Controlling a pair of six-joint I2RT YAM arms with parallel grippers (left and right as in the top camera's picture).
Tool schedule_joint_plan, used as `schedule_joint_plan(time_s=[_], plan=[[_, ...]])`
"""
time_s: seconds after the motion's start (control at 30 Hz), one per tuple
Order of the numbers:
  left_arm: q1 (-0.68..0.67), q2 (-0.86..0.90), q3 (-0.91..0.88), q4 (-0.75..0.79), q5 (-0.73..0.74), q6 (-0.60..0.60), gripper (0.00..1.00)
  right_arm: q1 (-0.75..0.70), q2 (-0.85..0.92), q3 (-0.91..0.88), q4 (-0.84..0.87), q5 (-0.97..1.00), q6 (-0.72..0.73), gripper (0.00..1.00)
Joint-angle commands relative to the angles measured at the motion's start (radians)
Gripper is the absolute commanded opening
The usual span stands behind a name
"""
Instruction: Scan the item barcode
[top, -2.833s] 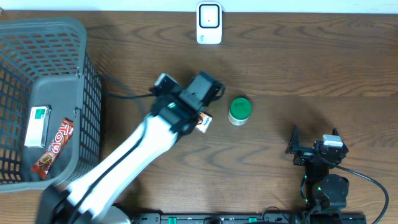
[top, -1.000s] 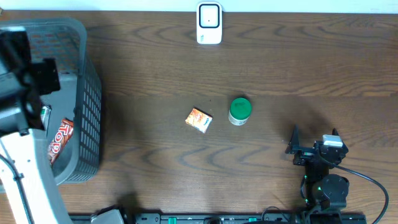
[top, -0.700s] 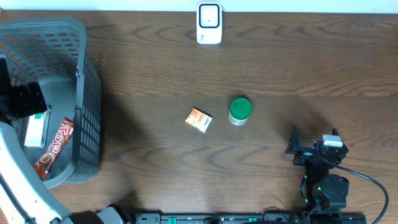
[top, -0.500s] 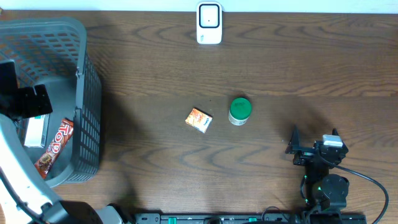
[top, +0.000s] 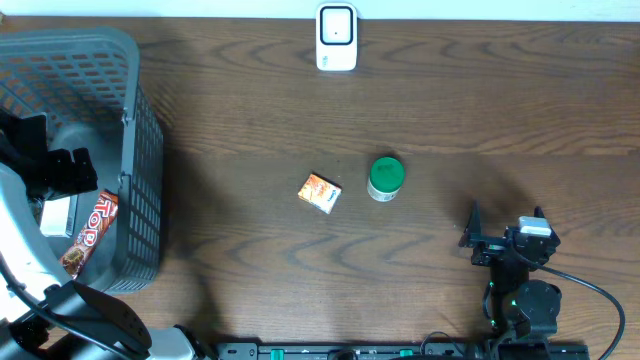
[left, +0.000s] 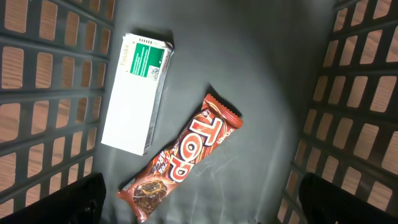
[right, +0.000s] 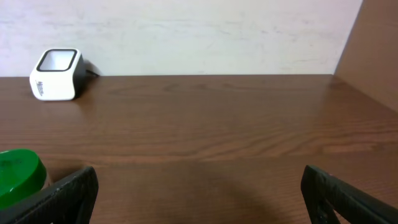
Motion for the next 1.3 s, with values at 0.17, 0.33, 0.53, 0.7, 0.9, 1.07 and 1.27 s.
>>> schedule_joint_plan(time_s=[0.17, 0.33, 0.53, 0.7, 0.9, 1.07, 1.27], plan=[[0.003, -0.003, -0.020, -0.037, -0.020, 0.040, 0.98, -0.009, -0.002, -0.005, 0.000, 0.002, -0.011, 0.99], [0.003, -0.003, -0.114, 0.004, 0.013, 0.151, 0.98, -0.009, -0.002, -0.005, 0.000, 0.002, -0.011, 0.99], [0.003, -0.001, -0.234, 0.062, 0.058, 0.196, 0.98, -0.008, -0.002, -0.005, 0.000, 0.002, -0.011, 0.99], [0.003, 0.008, -0.271, 0.144, 0.061, 0.224, 0.98, -0.009, -0.002, -0.005, 0.000, 0.002, -0.011, 0.99], [0.007, 0.024, -0.276, 0.192, 0.084, 0.235, 0.98, -0.009, -0.002, -0.005, 0.000, 0.002, -0.011, 0.99], [0.024, 0.049, -0.276, 0.227, 0.011, 0.251, 0.98, -0.009, -0.002, -0.005, 0.000, 0.002, -0.011, 0.99], [0.037, 0.112, -0.276, 0.231, -0.101, 0.361, 0.98, -0.009, -0.002, -0.005, 0.000, 0.002, -0.011, 0.99]])
